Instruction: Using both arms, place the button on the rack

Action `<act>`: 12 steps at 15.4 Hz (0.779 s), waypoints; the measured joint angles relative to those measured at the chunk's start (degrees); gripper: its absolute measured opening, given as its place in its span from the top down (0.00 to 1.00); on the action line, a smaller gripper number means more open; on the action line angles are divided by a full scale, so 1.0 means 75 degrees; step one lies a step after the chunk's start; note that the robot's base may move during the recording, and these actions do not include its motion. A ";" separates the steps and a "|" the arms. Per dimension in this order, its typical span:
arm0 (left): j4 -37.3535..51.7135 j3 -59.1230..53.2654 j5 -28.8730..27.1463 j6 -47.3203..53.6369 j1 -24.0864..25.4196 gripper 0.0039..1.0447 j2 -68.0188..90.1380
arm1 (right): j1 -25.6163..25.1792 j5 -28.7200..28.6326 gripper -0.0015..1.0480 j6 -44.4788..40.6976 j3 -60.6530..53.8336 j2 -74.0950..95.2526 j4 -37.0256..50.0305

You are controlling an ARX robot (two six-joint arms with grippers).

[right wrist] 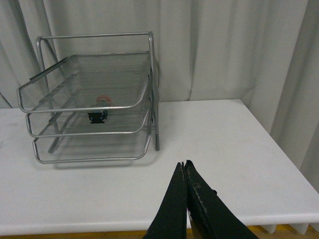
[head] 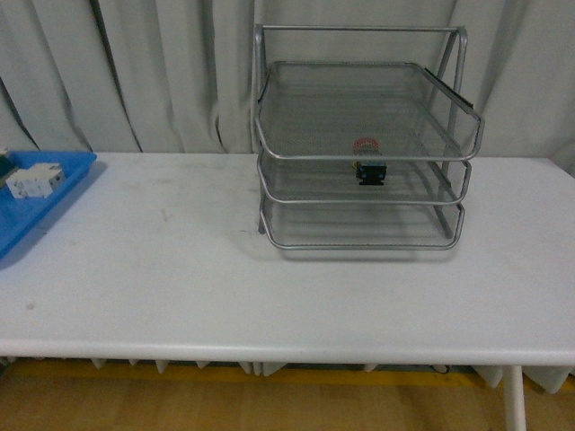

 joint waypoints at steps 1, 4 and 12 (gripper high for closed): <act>0.0003 0.0000 0.0000 0.0000 0.0000 0.06 0.0000 | 0.0000 0.0006 0.98 0.0003 0.0000 -0.0166 -0.0236; 0.0003 0.0000 -0.0003 0.0000 0.0000 0.06 0.0000 | 0.0000 0.0006 0.98 0.0003 0.0003 -0.0941 -0.0935; 0.0006 0.0000 -0.0003 -0.0003 0.0000 0.06 0.0000 | 0.0000 0.0026 0.98 -0.0003 0.0006 -0.3118 -0.3223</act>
